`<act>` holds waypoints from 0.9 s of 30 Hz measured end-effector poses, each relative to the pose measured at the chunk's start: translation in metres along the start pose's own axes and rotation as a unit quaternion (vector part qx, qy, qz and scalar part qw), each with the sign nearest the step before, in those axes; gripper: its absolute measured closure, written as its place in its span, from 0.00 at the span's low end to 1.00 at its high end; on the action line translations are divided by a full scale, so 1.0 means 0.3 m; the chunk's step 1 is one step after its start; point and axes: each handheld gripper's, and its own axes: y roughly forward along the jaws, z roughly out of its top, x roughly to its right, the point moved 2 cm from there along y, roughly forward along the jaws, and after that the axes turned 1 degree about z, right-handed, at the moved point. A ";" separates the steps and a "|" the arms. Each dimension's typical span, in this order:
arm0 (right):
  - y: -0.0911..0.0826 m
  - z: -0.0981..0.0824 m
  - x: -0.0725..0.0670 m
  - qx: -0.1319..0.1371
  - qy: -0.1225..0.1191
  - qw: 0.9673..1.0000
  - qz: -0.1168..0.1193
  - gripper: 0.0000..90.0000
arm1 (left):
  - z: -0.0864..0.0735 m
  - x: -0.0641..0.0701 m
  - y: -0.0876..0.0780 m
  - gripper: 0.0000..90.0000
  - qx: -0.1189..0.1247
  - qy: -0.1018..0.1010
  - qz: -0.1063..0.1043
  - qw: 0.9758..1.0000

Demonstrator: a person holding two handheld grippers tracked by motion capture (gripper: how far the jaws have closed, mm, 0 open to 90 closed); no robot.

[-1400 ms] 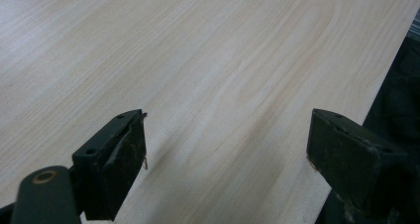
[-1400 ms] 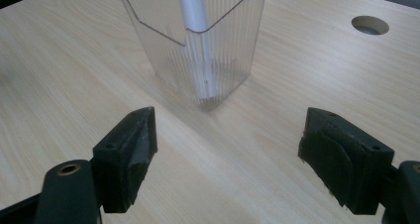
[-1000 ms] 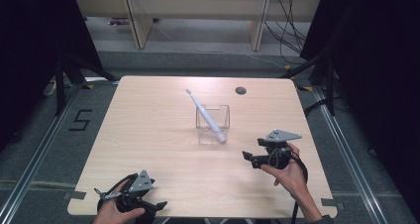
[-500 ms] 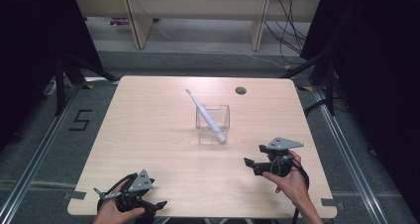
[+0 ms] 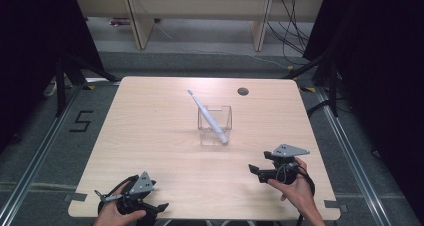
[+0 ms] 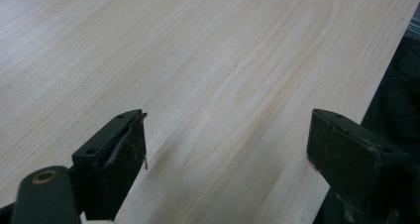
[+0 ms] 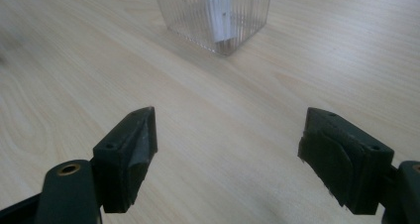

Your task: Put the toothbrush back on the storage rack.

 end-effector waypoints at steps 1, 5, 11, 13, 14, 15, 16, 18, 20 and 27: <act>-0.004 -0.003 0.004 -0.002 -0.008 1.000 -0.004 0.25 | 0.000 0.000 0.001 0.16 0.001 -0.001 0.000 1.000; -0.011 -0.017 0.002 -0.004 -0.011 1.000 -0.007 0.24 | 0.000 0.006 0.003 0.16 -0.002 -0.003 -0.003 1.000; -0.028 -0.035 0.000 0.001 -0.014 1.000 -0.008 0.21 | 0.000 0.002 0.001 0.16 0.000 -0.008 -0.001 1.000; -0.030 -0.043 -0.004 0.002 0.002 1.000 -0.001 0.21 | 0.001 0.000 0.002 0.16 -0.002 0.000 0.000 1.000; -0.033 -0.047 -0.003 0.001 -0.005 1.000 -0.005 0.20 | 0.001 0.001 0.003 0.16 -0.002 -0.001 -0.002 1.000; -0.035 -0.052 -0.011 -0.002 0.003 1.000 -0.005 0.19 | 0.001 0.002 0.002 0.16 -0.003 0.003 -0.002 1.000; -0.036 -0.054 -0.010 -0.003 -0.008 1.000 0.000 0.19 | 0.000 0.007 0.002 0.16 -0.002 -0.007 -0.001 1.000; -0.043 -0.059 -0.013 -0.001 -0.013 1.000 -0.007 0.19 | 0.000 0.005 0.001 0.16 -0.001 -0.006 0.001 1.000; -0.051 -0.064 -0.017 -0.003 -0.015 1.000 -0.009 0.19 | -0.001 0.003 0.001 0.16 -0.002 -0.006 0.000 1.000; -0.062 -0.092 -0.026 -0.019 -0.019 1.000 -0.008 0.19 | 0.000 0.003 0.004 0.16 0.002 -0.008 -0.001 1.000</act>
